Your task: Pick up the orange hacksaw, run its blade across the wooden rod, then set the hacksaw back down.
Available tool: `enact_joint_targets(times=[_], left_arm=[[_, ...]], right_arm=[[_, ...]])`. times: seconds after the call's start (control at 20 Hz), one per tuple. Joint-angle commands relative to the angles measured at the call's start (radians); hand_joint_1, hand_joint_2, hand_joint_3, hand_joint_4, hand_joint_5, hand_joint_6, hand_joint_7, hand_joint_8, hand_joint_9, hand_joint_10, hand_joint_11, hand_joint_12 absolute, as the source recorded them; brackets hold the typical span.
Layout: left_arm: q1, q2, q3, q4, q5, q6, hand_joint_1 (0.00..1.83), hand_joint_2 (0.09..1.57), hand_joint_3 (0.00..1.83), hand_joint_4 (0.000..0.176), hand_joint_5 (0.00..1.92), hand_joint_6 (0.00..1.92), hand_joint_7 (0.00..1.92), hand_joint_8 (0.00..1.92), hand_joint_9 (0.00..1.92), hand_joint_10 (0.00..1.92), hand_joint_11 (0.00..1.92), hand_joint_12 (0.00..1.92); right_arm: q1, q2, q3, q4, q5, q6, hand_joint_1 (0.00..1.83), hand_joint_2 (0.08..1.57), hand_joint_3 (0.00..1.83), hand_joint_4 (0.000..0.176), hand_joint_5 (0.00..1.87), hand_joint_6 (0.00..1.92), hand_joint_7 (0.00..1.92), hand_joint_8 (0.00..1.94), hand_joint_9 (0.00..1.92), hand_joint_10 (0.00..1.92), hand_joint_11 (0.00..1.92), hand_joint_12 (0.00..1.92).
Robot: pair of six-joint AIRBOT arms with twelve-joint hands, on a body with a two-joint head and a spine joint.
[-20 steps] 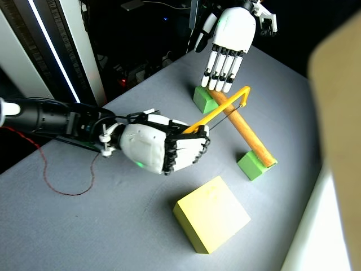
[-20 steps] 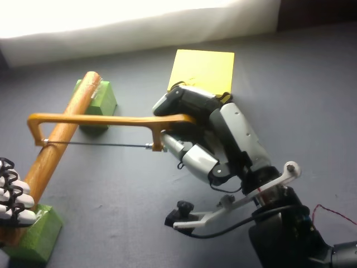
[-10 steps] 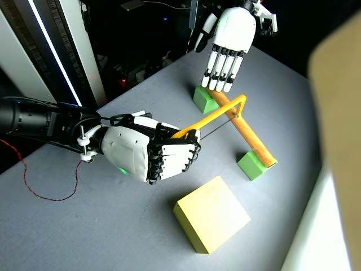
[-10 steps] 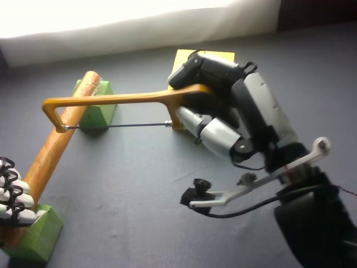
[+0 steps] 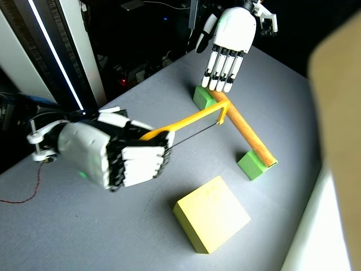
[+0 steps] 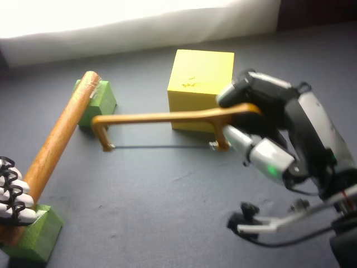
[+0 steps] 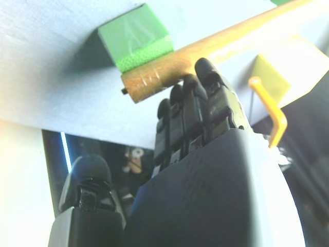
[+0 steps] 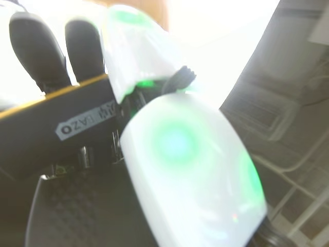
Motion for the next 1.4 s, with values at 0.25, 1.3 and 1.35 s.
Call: enact_joint_targets(times=[0.25, 1.3, 1.35], left_arm=[[-0.009, -0.007, 0.008, -0.029, -0.008, 0.003, 0.14, 1.28, 0.00, 0.000, 0.18, 0.01, 0.22, 0.01, 0.20, 0.01, 0.00, 0.48], [-0.009, -0.008, 0.008, -0.029, -0.013, 0.003, 0.11, 1.29, 0.00, 0.000, 0.19, 0.00, 0.20, 0.00, 0.20, 0.00, 0.00, 0.54], [-0.009, -0.008, 0.008, -0.029, -0.013, 0.003, 0.07, 1.30, 0.00, 0.000, 0.19, 0.00, 0.19, 0.00, 0.19, 0.00, 0.00, 0.48]], right_arm=[[-0.089, -0.044, 0.025, -0.112, 0.196, 0.020, 1.36, 1.17, 0.00, 0.000, 0.70, 1.18, 0.84, 1.14, 0.96, 1.30, 0.98, 1.30], [-0.274, -0.035, -0.009, -0.234, 0.171, 0.055, 1.18, 1.25, 0.00, 0.000, 0.64, 1.33, 0.83, 1.39, 0.67, 1.01, 0.54, 1.52], [-0.276, -0.034, -0.011, -0.233, 0.173, 0.055, 1.16, 1.18, 0.00, 0.000, 0.63, 0.32, 0.59, 0.78, 0.54, 0.88, 0.39, 1.48]])
